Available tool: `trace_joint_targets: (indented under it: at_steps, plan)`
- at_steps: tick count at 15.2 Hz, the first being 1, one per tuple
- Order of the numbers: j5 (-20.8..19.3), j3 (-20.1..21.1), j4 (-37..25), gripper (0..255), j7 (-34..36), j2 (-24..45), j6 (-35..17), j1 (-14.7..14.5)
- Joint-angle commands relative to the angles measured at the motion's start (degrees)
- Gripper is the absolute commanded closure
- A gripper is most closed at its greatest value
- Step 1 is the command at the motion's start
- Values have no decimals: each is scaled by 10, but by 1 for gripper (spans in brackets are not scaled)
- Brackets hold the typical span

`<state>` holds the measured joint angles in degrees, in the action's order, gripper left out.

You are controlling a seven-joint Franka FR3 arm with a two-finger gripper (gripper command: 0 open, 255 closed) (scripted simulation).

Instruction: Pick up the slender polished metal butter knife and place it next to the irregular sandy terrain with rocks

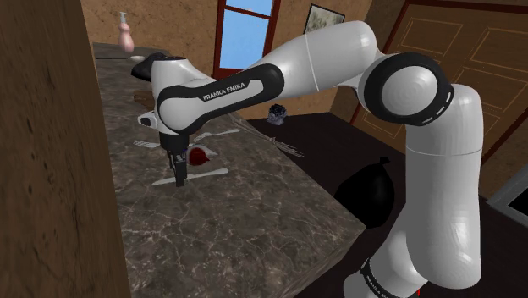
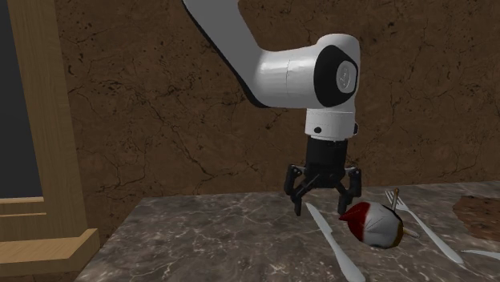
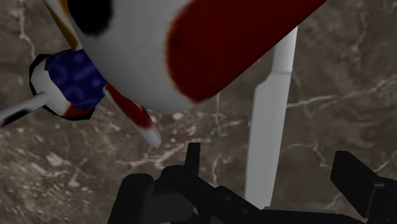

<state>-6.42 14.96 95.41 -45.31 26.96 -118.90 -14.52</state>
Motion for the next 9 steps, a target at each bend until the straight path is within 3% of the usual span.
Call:
trace_joint_targets:
  at_steps: [1,3,4,9]
  plan:
    - [0,0,0,0,0,0,0,0]
    - [0,0,0,0,0,0,0,0]
    - [0,0,0,255,0,0,0,0]
    - [0,0,-2,255,0,1,1,-1]
